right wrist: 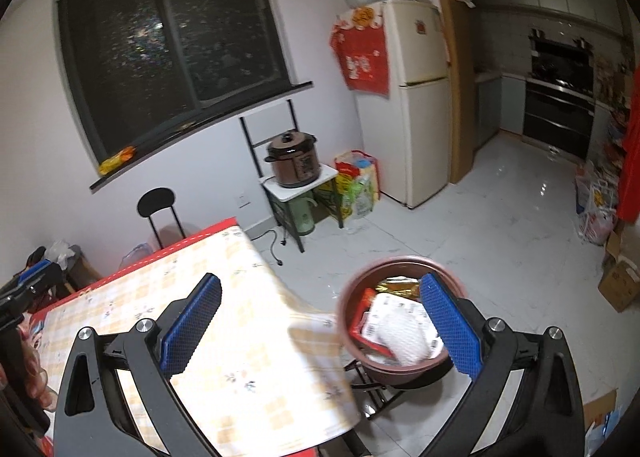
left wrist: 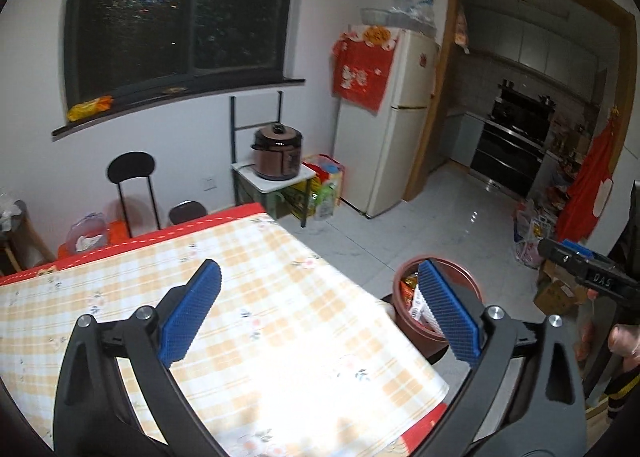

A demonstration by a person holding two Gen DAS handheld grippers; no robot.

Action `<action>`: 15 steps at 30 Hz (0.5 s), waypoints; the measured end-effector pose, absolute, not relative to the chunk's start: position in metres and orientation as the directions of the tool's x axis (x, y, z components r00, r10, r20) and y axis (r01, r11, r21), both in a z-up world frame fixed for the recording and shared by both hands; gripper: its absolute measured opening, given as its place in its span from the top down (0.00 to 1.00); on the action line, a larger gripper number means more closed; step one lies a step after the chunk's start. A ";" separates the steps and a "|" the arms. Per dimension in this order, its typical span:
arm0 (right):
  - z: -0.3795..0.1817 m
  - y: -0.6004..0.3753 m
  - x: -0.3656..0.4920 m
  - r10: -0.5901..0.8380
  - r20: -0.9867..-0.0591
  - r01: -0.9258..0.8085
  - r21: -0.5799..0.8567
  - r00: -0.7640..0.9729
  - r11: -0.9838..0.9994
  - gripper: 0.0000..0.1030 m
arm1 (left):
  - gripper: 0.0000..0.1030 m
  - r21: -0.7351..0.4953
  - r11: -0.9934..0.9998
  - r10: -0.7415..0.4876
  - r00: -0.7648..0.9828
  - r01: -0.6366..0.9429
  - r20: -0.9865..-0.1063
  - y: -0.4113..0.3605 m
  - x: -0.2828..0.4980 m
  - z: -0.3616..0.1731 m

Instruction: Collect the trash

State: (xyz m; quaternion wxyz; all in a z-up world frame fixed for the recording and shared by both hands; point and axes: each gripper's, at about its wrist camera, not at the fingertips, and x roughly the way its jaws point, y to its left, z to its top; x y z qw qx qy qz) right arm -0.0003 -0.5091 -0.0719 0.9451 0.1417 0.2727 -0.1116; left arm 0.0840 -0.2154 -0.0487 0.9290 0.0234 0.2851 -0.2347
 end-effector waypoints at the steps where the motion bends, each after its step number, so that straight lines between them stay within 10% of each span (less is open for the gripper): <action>1: -0.070 -0.498 0.000 -0.129 -0.546 0.278 0.200 0.828 0.940 0.05 | 0.06 -0.085 0.895 -0.411 0.737 0.438 -0.536 -0.204 0.080 -0.045; 15: -0.050 -0.413 -0.008 -0.108 -0.533 0.207 0.129 0.839 0.970 0.05 | 0.06 -0.064 0.938 -0.322 0.783 0.341 -0.532 -0.113 0.059 -0.033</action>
